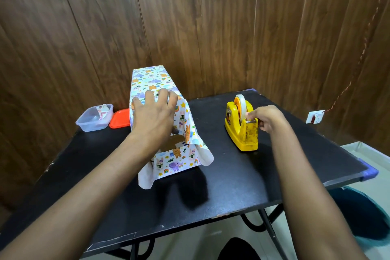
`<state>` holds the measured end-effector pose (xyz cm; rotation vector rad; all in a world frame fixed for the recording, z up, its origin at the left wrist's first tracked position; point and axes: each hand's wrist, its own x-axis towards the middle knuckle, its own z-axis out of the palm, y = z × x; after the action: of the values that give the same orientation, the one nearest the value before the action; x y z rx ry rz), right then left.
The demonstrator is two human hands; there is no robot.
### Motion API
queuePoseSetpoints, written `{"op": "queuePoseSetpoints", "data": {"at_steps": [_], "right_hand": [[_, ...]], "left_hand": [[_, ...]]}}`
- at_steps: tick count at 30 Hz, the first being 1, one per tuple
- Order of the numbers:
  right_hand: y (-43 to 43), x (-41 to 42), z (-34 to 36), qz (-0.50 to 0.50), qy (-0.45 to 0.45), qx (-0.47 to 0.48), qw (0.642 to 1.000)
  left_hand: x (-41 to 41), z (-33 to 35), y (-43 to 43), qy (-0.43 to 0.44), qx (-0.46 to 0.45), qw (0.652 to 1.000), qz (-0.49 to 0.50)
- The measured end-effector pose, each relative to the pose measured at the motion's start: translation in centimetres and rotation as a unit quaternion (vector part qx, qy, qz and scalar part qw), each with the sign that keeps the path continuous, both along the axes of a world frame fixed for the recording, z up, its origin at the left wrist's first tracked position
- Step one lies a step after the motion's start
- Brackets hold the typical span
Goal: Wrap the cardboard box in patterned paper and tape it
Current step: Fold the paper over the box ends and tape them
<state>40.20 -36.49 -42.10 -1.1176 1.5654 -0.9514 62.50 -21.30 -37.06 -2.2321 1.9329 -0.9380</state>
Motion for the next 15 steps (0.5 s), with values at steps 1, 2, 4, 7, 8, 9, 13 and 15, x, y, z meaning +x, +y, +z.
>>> {"op": "queuePoseSetpoints", "data": {"at_steps": [1, 2, 4, 7, 8, 9, 13, 15], "right_hand": [[-0.2, 0.0, 0.1, -0.001, -0.009, -0.008, 1.000], [-0.3, 0.0, 0.3, 0.000, -0.010, -0.018, 1.000], [-0.6, 0.0, 0.6, 0.002, 0.003, -0.034, 0.999], [-0.7, 0.0, 0.8, -0.018, 0.027, -0.060, 0.998], [-0.8, 0.0, 0.7, -0.024, 0.036, -0.064, 0.997], [-0.9, 0.0, 0.6, -0.030, 0.046, -0.068, 0.996], [-1.0, 0.4, 1.0, -0.034, 0.061, -0.048, 0.996], [-0.9, 0.5, 1.3, -0.021, 0.040, -0.029, 0.999]], "left_hand": [[-0.1, 0.1, 0.0, 0.003, 0.003, 1.000, 0.001], [-0.1, 0.1, 0.0, 0.006, 0.007, 1.000, 0.002], [-0.2, 0.2, 0.1, 0.012, 0.010, 1.000, 0.004], [-0.3, 0.2, 0.1, 0.017, 0.009, 1.000, 0.005], [-0.3, 0.3, 0.1, 0.019, 0.008, 1.000, 0.004], [-0.3, 0.3, 0.1, 0.022, 0.008, 1.000, 0.003], [-0.3, 0.2, 0.0, 0.031, 0.010, 0.999, 0.003], [-0.2, 0.1, 0.0, 0.029, 0.009, 1.000, 0.004]]}}
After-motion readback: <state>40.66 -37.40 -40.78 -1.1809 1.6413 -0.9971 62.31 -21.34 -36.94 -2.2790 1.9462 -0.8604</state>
